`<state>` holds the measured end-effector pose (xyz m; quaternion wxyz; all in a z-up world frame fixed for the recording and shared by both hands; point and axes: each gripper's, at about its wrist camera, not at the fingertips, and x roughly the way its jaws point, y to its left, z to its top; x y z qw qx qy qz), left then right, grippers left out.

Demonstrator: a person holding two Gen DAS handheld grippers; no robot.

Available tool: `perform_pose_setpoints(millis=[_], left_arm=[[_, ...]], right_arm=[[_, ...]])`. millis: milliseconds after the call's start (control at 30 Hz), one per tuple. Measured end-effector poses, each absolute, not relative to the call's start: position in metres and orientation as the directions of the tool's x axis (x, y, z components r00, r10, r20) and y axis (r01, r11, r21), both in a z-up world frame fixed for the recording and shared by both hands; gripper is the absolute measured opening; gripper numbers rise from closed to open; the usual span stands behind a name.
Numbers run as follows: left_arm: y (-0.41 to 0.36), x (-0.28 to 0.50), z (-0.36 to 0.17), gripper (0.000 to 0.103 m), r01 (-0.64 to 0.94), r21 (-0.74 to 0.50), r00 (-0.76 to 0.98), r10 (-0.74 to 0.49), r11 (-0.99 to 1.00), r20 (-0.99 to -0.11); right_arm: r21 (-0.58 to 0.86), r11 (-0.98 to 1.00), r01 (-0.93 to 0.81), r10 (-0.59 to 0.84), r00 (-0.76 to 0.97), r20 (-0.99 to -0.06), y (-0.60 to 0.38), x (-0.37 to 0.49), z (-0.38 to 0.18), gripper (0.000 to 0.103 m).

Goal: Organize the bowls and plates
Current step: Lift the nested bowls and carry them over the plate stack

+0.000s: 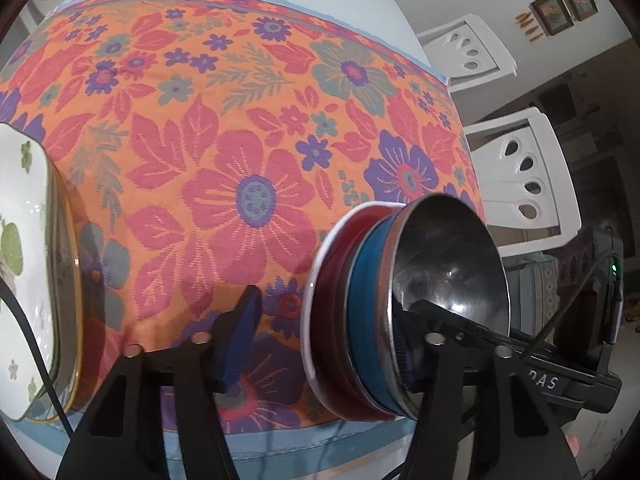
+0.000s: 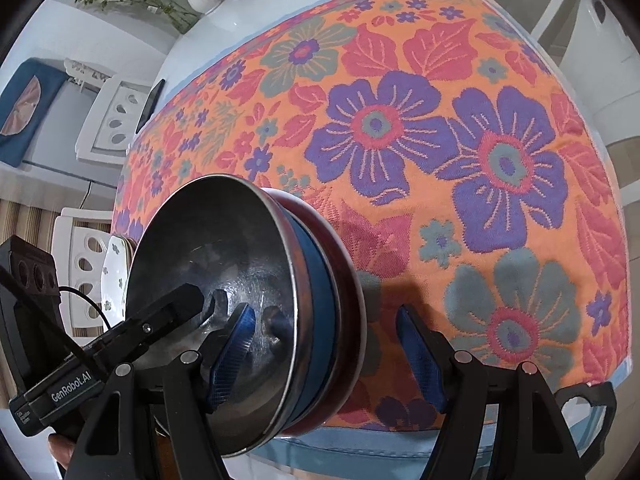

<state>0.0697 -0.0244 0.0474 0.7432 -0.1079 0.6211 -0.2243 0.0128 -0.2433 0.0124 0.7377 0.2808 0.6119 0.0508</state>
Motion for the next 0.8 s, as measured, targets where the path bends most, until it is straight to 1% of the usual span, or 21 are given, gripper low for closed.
perform_pose_setpoints(millis=[100, 133, 167, 200, 233, 433, 633, 800], left_arm=[[-0.03, 0.069, 0.044, 0.034, 0.223, -0.452, 0.115, -0.484, 0.863, -0.867], [-0.031, 0.069, 0.043, 0.032, 0.229, -0.46, 0.112, -0.493, 0.858, -0.863], [-0.032, 0.068, 0.042, 0.032, 0.228, -0.464, 0.117, -0.497, 0.856, -0.86], [-0.032, 0.068, 0.042, 0.031, 0.222, -0.466, 0.125, -0.498, 0.857, -0.858], [-0.031, 0.068, 0.042, 0.031, 0.217, -0.47, 0.126, -0.502, 0.856, -0.856], [-0.028, 0.066, 0.046, 0.029, 0.189, -0.474, 0.148, -0.502, 0.86, -0.852], [-0.02, 0.068, 0.061, 0.029, 0.206, -0.46, 0.185, -0.496, 0.864, -0.848], [-0.002, 0.073, 0.079, 0.029, 0.208, -0.466, 0.224, -0.506, 0.86, -0.833]], right_arm=[[0.493, 0.825, 0.277, 0.434, 0.248, -0.866, -0.241, 0.013, 0.007, 0.07], [0.506, 0.817, 0.278, 0.445, 0.253, -0.859, -0.24, 0.013, 0.005, 0.07], [0.515, 0.81, 0.279, 0.454, 0.258, -0.853, -0.239, 0.013, 0.005, 0.069], [0.531, 0.801, 0.279, 0.466, 0.267, -0.843, -0.239, 0.012, 0.004, 0.063], [0.544, 0.791, 0.28, 0.477, 0.274, -0.835, -0.238, 0.012, 0.004, 0.06], [0.512, 0.805, 0.3, 0.435, 0.289, -0.853, -0.233, 0.011, 0.011, 0.059], [0.514, 0.792, 0.328, 0.426, 0.304, -0.852, -0.226, 0.009, 0.022, 0.058], [0.507, 0.809, 0.299, 0.411, 0.329, -0.85, -0.21, 0.013, 0.042, 0.058]])
